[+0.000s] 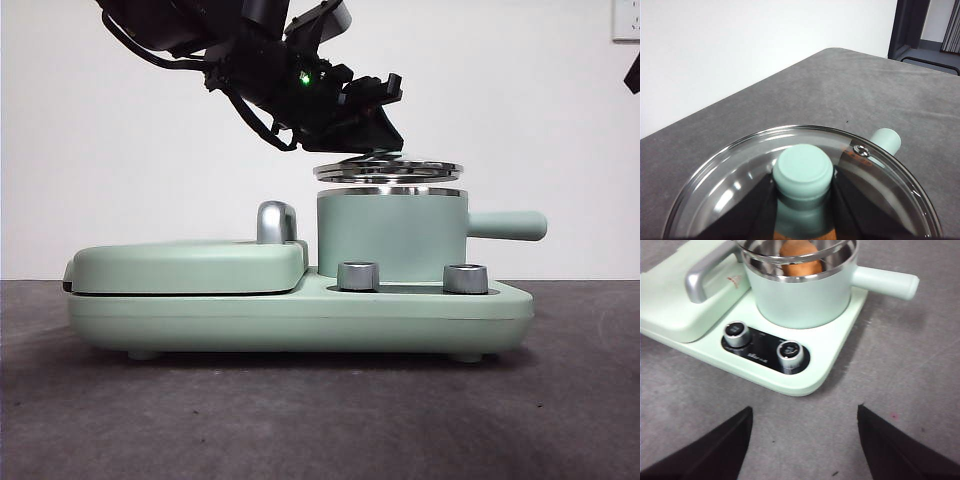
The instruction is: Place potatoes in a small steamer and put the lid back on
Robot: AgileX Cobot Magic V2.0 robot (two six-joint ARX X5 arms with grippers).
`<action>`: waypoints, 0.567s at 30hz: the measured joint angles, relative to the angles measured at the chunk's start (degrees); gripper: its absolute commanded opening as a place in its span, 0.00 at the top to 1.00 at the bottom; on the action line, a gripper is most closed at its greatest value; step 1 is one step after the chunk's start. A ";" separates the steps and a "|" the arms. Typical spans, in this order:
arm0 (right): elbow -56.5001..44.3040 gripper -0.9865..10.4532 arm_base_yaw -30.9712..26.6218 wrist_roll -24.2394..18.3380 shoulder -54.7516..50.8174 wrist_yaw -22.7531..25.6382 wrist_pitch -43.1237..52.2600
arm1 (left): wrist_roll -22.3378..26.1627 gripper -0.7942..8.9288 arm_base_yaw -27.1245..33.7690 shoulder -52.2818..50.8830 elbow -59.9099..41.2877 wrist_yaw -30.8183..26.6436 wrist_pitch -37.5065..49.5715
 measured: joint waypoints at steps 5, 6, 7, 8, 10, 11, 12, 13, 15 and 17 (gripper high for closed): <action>0.00 0.63 0.00 0.00 0.00 0.28 -0.07 | 0.00 0.91 0.00 0.72 0.02 0.37 0.02; 0.00 0.63 0.00 0.00 0.00 0.28 -0.07 | 0.00 0.91 0.00 0.92 0.02 0.44 0.00; 0.00 0.63 0.00 0.00 0.00 0.28 -0.07 | 0.00 0.91 0.00 1.11 0.02 0.46 0.00; 0.00 0.63 0.00 0.00 0.00 0.28 -0.07 | 0.00 0.91 0.00 1.20 0.02 0.50 0.00; 0.00 0.63 0.00 0.00 0.00 0.28 -0.07 | 0.00 0.91 0.00 1.42 0.02 0.57 0.15; 0.00 0.63 0.00 0.00 0.00 0.28 -0.09 | 0.00 0.91 0.00 1.55 0.02 0.59 0.39; 0.00 0.63 0.00 0.00 0.00 0.28 -0.07 | 0.00 0.91 0.00 1.73 0.02 0.59 0.59; 0.00 0.63 0.00 0.00 0.00 0.28 -0.07 | 0.00 0.91 0.00 1.86 0.02 0.59 0.85; 0.00 0.63 0.00 0.00 0.00 0.28 -0.07 | 0.00 0.91 0.00 2.21 0.02 0.61 1.57; 0.00 0.63 0.00 0.00 0.00 0.28 -0.09 | 0.00 0.91 0.00 2.62 0.02 0.68 2.29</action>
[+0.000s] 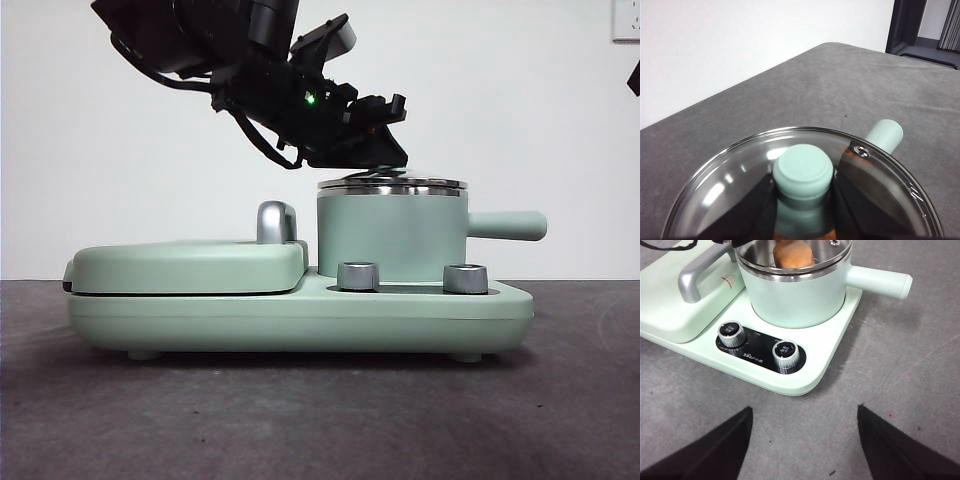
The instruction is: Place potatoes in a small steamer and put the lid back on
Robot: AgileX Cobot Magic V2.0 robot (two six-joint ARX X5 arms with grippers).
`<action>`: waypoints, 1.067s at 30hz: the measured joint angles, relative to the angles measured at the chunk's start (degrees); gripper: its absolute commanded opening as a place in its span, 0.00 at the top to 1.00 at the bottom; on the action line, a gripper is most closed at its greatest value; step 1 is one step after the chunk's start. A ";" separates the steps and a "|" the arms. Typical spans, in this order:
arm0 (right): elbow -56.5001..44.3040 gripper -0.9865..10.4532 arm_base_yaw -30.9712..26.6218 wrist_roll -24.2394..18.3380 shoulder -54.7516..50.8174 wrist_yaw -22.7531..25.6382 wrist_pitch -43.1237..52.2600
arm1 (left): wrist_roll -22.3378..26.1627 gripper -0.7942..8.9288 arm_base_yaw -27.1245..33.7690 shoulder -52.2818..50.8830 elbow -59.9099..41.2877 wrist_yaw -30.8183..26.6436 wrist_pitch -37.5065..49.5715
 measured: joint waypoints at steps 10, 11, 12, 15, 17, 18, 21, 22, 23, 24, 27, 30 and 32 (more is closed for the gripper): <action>0.00 0.63 0.00 0.00 0.00 0.00 -1.01 | -0.07 0.91 0.00 0.17 0.15 0.00 -0.50; 0.00 0.63 0.00 0.00 0.00 0.00 -1.09 | -0.07 0.91 0.00 0.17 0.28 0.00 -0.76; 0.00 0.63 0.00 0.00 0.00 -0.02 -1.09 | -0.11 0.89 0.00 0.17 0.42 -0.02 -1.09; 0.00 0.63 0.00 0.00 0.00 -0.02 -1.09 | -0.92 0.76 0.00 0.17 0.48 -0.02 -1.33; 0.00 0.63 0.00 0.02 0.00 -0.02 -1.09 | -1.84 0.71 0.00 0.17 0.50 -0.02 -1.40; 0.00 0.63 0.00 0.00 0.00 -0.02 -1.09 | -2.21 0.69 0.00 0.17 0.50 -0.02 -1.42; 0.00 0.63 0.00 0.00 0.00 -0.02 -1.14 | -3.30 0.65 0.00 0.17 0.61 -0.02 -1.27; 0.00 0.63 0.00 0.00 0.00 -0.02 -1.16 | -3.78 0.62 0.00 0.15 0.63 -0.02 -1.27; 0.00 0.63 0.00 0.00 0.00 -0.02 -1.18 | -4.42 0.61 0.00 0.11 0.63 -0.02 -1.29; 0.00 0.63 0.00 0.00 0.00 -0.02 -1.18 | -4.76 0.61 0.00 -0.02 0.63 0.00 -1.51; 0.00 0.63 0.00 0.00 0.00 -0.02 -1.22 | -6.58 0.61 0.00 -1.64 0.63 -0.02 -4.46; 0.00 0.63 0.00 0.00 0.00 -0.02 -1.25 | -8.57 0.61 0.07 -5.77 0.63 0.00 -10.99; 0.00 0.63 0.00 0.00 0.00 -0.02 -1.25 | -9.18 0.61 0.35 -9.03 0.63 0.02 -15.87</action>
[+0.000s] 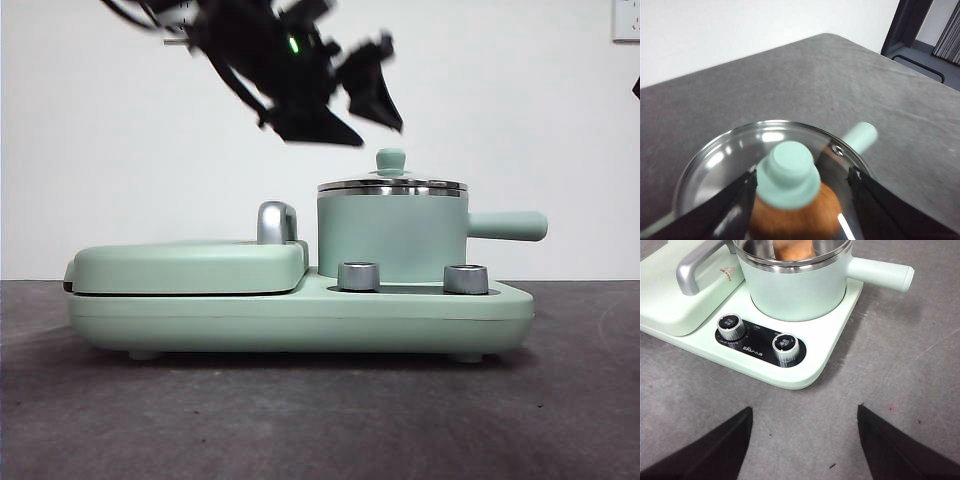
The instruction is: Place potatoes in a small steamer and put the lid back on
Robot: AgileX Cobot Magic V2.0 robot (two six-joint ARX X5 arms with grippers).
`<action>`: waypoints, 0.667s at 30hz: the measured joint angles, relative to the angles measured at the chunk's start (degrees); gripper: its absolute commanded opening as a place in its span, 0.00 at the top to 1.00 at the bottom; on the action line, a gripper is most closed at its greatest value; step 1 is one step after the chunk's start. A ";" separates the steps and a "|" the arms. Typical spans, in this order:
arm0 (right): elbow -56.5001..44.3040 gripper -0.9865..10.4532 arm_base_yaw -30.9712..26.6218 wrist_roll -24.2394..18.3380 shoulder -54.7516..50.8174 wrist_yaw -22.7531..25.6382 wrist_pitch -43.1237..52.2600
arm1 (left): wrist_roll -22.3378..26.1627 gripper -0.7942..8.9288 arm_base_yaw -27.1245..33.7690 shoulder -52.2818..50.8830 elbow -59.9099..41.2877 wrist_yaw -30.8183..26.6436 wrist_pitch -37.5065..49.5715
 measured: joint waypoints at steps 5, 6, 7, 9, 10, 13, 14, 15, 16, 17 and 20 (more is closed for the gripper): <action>0.00 0.63 0.00 0.00 0.00 0.00 0.00 | -1.20 0.61 2.56 -7.10 0.13 1.66 -12.59; 0.00 0.63 0.00 0.00 0.00 -0.02 0.00 | -1.40 0.61 3.37 -8.22 0.13 2.27 -14.86; 0.00 0.63 0.00 0.00 0.00 -0.02 0.00 | -1.57 0.61 4.09 -9.05 0.11 2.93 -16.48; 0.00 0.63 0.00 0.00 0.00 -0.02 0.00 | -1.99 0.61 5.70 -11.43 -1.07 3.67 -17.77; 0.00 0.63 0.00 0.00 0.00 -0.04 0.00 | -2.19 0.61 6.45 -12.83 -2.21 4.02 -17.77; 0.00 0.63 0.00 0.00 0.00 -0.09 0.00 | -3.10 0.61 9.20 -18.73 -7.30 4.35 -17.84; 0.00 0.63 0.00 0.00 0.00 -0.15 0.00 | -3.34 0.61 10.08 -20.57 -8.96 4.35 -17.81; 0.00 0.63 0.00 0.00 0.00 -0.46 0.00 | -3.52 0.61 11.08 -22.71 -11.06 4.37 -17.77; 0.00 0.63 0.00 0.00 0.00 -0.79 0.00 | -3.72 0.61 11.91 -24.44 -12.90 4.37 -17.77; 0.00 0.63 0.00 0.00 0.07 -1.44 0.00 | -3.98 0.61 12.83 -26.58 -15.26 4.35 -17.81; 0.00 0.63 0.00 0.00 1.27 -3.26 0.11 | -4.39 0.61 14.53 -32.52 -22.08 4.35 -18.01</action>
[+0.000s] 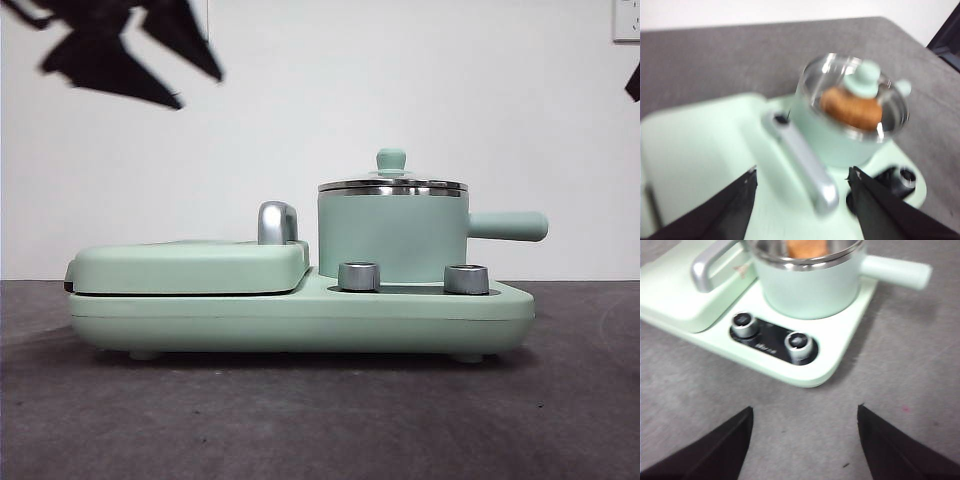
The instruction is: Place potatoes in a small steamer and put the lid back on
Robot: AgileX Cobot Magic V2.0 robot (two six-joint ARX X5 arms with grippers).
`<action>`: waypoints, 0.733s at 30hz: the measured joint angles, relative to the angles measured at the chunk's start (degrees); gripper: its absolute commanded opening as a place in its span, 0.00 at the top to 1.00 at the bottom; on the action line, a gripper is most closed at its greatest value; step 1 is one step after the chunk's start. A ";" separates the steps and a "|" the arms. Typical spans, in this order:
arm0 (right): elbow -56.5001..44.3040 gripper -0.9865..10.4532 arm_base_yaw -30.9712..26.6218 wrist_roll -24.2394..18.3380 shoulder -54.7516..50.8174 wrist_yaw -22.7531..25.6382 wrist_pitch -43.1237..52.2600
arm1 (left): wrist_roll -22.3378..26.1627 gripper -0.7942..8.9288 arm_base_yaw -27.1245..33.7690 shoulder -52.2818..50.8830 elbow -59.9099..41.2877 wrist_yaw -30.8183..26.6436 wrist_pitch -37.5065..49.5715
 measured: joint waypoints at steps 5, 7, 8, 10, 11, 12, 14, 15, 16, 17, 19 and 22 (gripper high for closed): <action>0.00 0.63 0.00 0.00 4.63 -3.02 0.90 | -1.51 0.61 1.14 -11.06 -9.57 0.09 -1.07; 0.00 0.63 0.00 -0.02 6.93 -4.09 2.47 | -1.97 0.61 1.16 -15.56 -12.61 0.09 -2.54; 0.00 0.63 0.00 -0.02 7.91 -4.46 3.30 | -2.23 0.61 1.16 -17.29 -13.84 0.11 -3.26; 0.00 0.63 0.00 -0.04 9.75 -5.35 5.77 | -3.15 0.61 1.16 -20.87 -16.68 0.13 -4.72; 0.00 0.63 0.00 -0.04 10.43 -5.75 6.86 | -3.52 0.61 1.16 -22.23 -17.81 0.11 -5.44; 0.00 0.63 0.00 -0.04 11.19 -5.88 8.04 | -4.07 0.61 1.16 -23.78 -19.19 0.11 -6.16; 0.00 0.63 0.02 -0.04 12.79 -6.19 10.08 | -4.96 0.61 1.16 -26.56 -21.49 0.11 -7.69; 0.00 0.63 0.04 -0.04 13.44 -6.21 10.58 | -5.33 0.61 1.16 -27.65 -22.27 0.11 -8.26; 0.00 0.63 0.07 -0.04 14.12 -6.21 11.04 | -5.84 0.61 1.16 -28.81 -22.95 0.11 -8.98; 0.00 0.63 0.15 -0.04 14.71 -6.19 11.32 | -6.05 0.61 1.16 -29.73 -23.30 0.07 -10.10; 0.00 0.63 0.42 -0.04 15.47 -6.21 11.96 | -6.25 0.61 1.16 -30.62 -23.32 0.07 -11.41; 0.00 0.63 0.48 -0.04 15.80 -6.19 12.11 | -6.49 0.61 1.16 -31.17 -23.32 0.07 -12.74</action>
